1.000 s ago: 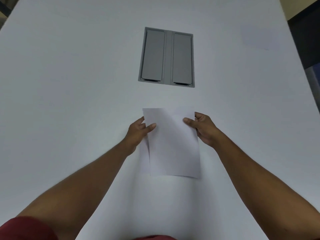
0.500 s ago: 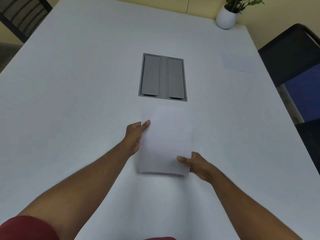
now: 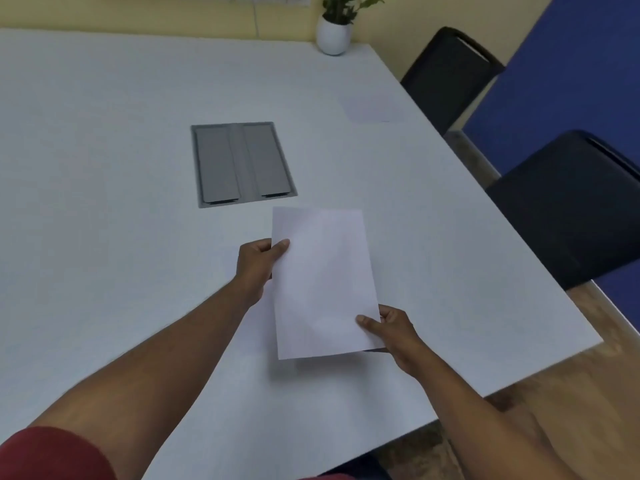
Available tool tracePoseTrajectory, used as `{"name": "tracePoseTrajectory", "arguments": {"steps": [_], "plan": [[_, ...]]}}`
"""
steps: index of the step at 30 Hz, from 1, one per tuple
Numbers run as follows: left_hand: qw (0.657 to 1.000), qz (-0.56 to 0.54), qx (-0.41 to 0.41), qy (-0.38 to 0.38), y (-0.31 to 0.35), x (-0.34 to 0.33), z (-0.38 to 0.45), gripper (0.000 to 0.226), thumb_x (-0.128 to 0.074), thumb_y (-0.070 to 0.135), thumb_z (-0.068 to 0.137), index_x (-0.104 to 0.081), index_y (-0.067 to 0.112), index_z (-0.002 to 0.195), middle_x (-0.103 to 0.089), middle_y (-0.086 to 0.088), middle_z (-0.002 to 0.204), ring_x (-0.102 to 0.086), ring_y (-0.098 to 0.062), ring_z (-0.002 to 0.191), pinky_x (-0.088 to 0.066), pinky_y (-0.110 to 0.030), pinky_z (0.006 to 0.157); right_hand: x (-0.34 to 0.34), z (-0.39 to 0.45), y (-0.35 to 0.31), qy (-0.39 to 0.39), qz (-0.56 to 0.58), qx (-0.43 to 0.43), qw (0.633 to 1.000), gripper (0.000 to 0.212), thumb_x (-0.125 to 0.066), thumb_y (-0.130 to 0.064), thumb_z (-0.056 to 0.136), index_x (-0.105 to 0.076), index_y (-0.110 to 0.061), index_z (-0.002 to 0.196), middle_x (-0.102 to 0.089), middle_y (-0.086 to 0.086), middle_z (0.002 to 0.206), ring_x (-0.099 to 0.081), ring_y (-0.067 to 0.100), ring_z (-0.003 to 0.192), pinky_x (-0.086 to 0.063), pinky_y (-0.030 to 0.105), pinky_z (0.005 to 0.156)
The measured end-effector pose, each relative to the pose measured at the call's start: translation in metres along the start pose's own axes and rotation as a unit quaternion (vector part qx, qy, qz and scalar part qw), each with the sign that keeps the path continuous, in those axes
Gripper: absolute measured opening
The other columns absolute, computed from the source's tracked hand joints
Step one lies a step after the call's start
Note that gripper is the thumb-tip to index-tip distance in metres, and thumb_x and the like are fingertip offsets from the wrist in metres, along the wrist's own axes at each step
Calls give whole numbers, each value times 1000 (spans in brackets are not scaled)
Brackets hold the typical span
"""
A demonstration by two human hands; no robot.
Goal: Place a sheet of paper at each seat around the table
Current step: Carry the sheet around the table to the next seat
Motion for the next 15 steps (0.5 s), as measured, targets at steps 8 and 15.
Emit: {"name": "tracePoseTrajectory", "arguments": {"steps": [8, 15], "plan": [[995, 67, 4, -77, -25, -109, -29, 17, -81, 24, 98, -83, 9, 107, -85, -2, 101, -80, -20, 88, -66, -38, 79, 89, -51, 52, 98, 72, 9, 993, 20, -81, -16, 94, -80, -13, 114, -84, 2, 109, -81, 25, 101, -68, 45, 81], [993, 54, 13, -101, -54, -229, -78, 25, -82, 27, 96, -82, 9, 114, -84, -8, 113, -78, -23, 97, -64, -39, 85, 205, -85, 92, 149, 105, 36, 983, 13, -81, -16, 94, -80, -17, 107, -84, -4, 104, -80, 16, 96, -66, 31, 81]]}}
Point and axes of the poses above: each hand's wrist, its own z-axis towards the middle knuckle, its own x-axis out of the back of the hand, y = z × x, the point moved 3 cm from there along z, towards the middle knuckle
